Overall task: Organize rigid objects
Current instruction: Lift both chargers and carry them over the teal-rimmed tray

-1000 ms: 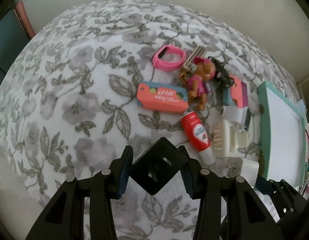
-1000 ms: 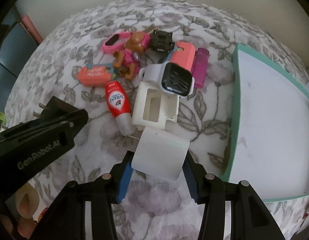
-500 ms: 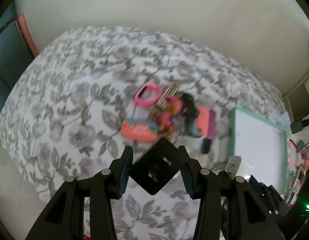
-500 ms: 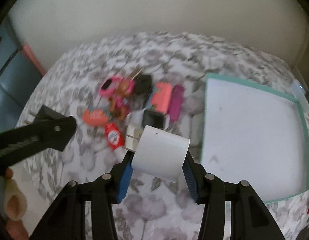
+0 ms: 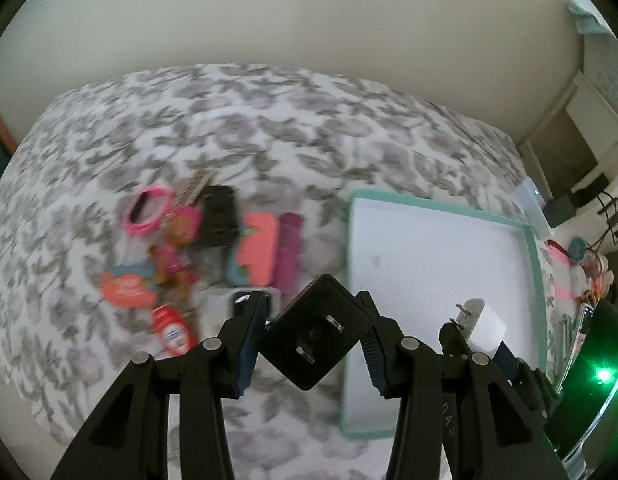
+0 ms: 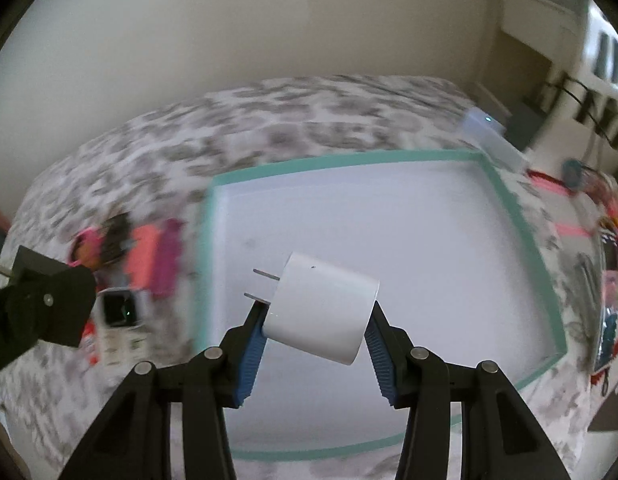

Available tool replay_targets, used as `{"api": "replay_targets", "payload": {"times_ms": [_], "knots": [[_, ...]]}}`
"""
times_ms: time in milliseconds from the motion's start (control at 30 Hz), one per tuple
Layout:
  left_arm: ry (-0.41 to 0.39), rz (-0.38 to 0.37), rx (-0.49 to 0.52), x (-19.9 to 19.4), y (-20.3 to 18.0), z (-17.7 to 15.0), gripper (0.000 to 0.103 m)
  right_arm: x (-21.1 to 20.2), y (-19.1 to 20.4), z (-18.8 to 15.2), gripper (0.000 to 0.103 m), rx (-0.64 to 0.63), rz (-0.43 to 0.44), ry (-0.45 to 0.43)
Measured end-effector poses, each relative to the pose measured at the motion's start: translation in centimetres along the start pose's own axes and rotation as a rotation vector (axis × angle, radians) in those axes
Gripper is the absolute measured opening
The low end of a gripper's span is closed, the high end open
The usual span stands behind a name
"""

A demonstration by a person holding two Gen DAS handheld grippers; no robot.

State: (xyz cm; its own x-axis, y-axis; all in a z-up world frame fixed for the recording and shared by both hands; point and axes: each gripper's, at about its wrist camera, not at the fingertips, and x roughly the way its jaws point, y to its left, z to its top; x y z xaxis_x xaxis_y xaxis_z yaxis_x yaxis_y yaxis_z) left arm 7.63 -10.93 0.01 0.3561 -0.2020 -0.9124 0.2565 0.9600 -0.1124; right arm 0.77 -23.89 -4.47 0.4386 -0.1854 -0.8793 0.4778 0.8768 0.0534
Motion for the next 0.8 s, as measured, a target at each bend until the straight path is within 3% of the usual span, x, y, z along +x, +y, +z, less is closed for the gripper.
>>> {"api": "replay_targets", "payload": {"times_ms": [400, 800], "knots": [[-0.009, -0.067, 0.077, 4.8, -5.9, 1.6, 0.047, 2.2, -6.2, 0.9, 0.051, 0.147, -0.142, -0.031], [-0.023, -0.065, 0.093, 7.8, -7.6, 2.5, 0.047, 3.8, -7.1, 2.3, 0.051, 0.119, -0.235, -0.077]]}}
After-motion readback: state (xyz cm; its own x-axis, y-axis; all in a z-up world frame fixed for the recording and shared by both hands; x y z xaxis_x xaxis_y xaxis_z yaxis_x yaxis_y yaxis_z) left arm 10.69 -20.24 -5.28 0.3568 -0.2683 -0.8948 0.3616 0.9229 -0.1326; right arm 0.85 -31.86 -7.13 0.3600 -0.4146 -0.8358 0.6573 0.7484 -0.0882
